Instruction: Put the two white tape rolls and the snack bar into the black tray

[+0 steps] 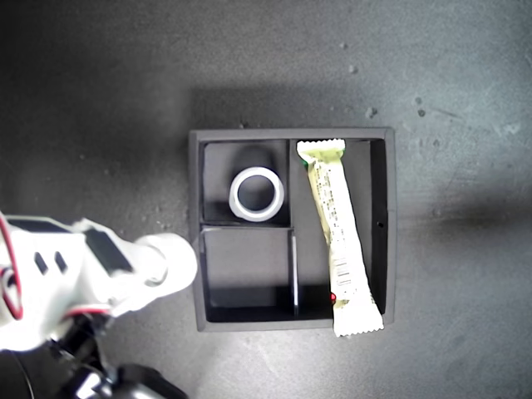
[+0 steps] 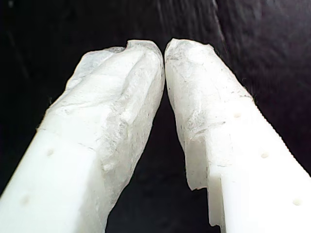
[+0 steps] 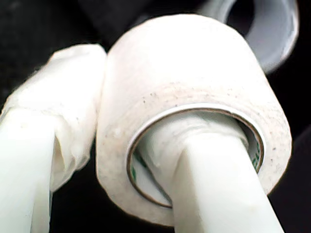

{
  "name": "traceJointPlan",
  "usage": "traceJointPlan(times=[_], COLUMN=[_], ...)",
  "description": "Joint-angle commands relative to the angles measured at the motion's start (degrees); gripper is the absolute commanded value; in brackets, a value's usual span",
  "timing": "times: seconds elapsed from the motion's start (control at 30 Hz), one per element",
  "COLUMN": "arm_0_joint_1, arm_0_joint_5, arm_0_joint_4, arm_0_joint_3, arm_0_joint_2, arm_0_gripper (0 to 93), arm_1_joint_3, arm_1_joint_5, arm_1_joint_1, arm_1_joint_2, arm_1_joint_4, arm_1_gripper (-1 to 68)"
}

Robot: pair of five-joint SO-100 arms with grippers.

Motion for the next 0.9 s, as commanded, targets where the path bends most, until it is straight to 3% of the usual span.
traceJointPlan(times=[0.0,0.37,0.5,0.73,0.87], arm_0_joint_1=[0.4,0.8,1.5,2.1,2.2], arm_0_joint_5=[1.7,-0.6,-1.6,-3.7,-5.0], arm_0_joint_4=[1.1,21.5,34.4,34.3,34.3], arm_0_joint_3=[-13.7,-49.4,-82.4,-80.0,-75.8], arm_0_joint_2=[-11.0,-40.7,-60.4,-61.2,-59.6], arm_0_gripper=[0.1,0.0,0.0,1.3,9.5], arm_1_joint_3=[10.5,25.3,26.5,26.1,25.9], arm_1_joint_5=[-0.6,1.2,1.3,1.1,1.0], arm_1_joint_1=[-1.5,-7.4,-7.4,-8.0,-8.1], arm_1_joint_2=[1.7,1.8,1.8,1.8,1.8], arm_1_joint_4=[-8.7,-22.1,-23.6,-23.6,-23.6], arm_1_gripper=[-0.1,-0.1,-0.1,-0.1,-0.1])
